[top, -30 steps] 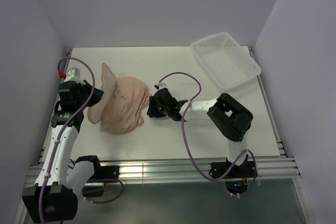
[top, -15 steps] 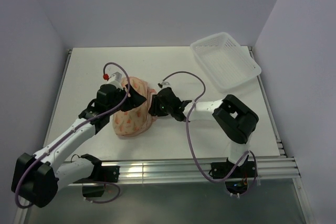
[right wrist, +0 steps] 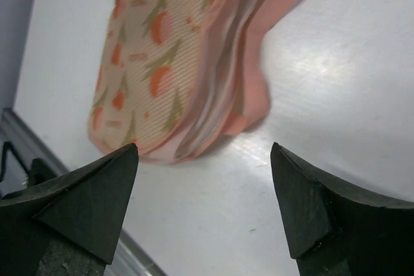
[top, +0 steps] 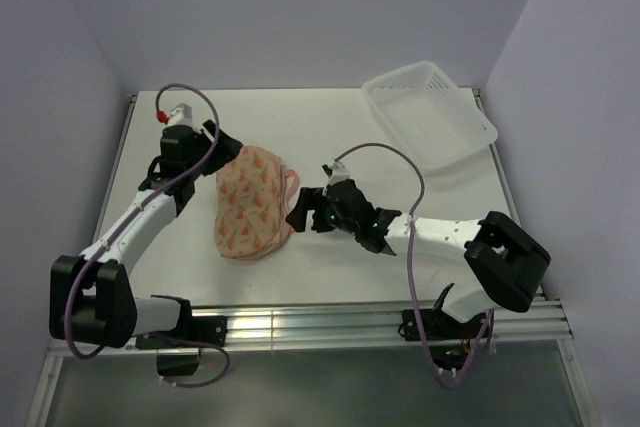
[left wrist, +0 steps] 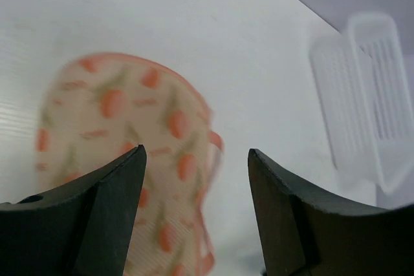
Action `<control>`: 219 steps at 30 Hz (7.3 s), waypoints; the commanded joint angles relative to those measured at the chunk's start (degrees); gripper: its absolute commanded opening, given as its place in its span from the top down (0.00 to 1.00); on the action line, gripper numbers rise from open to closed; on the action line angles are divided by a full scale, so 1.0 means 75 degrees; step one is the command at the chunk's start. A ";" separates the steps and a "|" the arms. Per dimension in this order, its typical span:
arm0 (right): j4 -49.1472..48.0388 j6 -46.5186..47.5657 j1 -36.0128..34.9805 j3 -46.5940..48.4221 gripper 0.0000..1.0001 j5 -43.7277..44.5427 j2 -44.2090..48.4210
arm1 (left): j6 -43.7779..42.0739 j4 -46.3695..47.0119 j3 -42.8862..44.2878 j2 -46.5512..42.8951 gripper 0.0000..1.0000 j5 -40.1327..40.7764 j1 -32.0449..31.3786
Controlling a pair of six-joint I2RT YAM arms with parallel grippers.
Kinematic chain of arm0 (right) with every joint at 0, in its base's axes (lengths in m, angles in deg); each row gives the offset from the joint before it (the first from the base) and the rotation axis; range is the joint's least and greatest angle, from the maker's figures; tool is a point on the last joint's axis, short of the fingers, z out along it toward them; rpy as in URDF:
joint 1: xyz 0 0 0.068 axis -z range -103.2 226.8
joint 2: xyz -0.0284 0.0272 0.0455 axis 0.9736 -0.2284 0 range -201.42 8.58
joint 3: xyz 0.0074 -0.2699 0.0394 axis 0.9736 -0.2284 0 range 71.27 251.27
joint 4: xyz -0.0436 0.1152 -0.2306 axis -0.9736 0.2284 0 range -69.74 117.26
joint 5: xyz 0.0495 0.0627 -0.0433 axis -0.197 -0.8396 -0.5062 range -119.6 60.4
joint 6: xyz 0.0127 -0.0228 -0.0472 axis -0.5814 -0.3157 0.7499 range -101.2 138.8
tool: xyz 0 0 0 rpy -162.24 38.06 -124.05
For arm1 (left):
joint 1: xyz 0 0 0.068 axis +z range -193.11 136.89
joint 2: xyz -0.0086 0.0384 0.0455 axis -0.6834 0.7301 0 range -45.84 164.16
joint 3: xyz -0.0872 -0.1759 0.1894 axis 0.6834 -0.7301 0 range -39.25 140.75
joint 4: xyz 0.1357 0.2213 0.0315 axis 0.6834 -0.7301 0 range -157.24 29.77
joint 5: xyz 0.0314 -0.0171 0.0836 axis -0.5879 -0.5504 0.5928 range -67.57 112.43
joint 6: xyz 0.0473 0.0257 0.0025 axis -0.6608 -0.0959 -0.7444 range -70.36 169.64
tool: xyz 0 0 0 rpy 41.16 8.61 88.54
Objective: Place the bra in the laundry bag and zip it closed
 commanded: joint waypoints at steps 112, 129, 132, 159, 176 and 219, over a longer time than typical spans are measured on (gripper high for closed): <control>-0.1881 -0.1847 0.0474 -0.2164 0.15 -0.1052 0.1519 | 0.1995 0.1713 -0.3770 -0.1519 0.26 0.2462 -0.2145; -0.1848 -0.1743 0.0333 -0.2046 0.18 -0.0923 0.1296 | -0.0877 0.4816 -0.2787 0.2148 0.16 0.0706 -0.0797; -0.1836 -0.1661 0.0333 -0.2000 0.18 -0.0958 0.1295 | -0.0948 0.5063 -0.2587 0.2665 0.17 0.0190 -0.0657; -0.2631 -0.2585 0.0087 -0.1917 0.09 -0.0291 0.0066 | 0.2635 0.7374 -0.4284 0.1999 1.00 0.0316 -0.1298; -0.4822 -0.4507 -0.0218 -0.2609 0.08 0.1092 -0.0813 | 0.5085 0.6938 -0.5141 0.0451 1.00 0.0354 -0.1793; -0.5387 -0.4661 -0.0218 -0.2515 1.00 0.1608 -0.1142 | 0.3775 0.2364 -0.5177 -0.2799 0.98 0.3986 -0.6117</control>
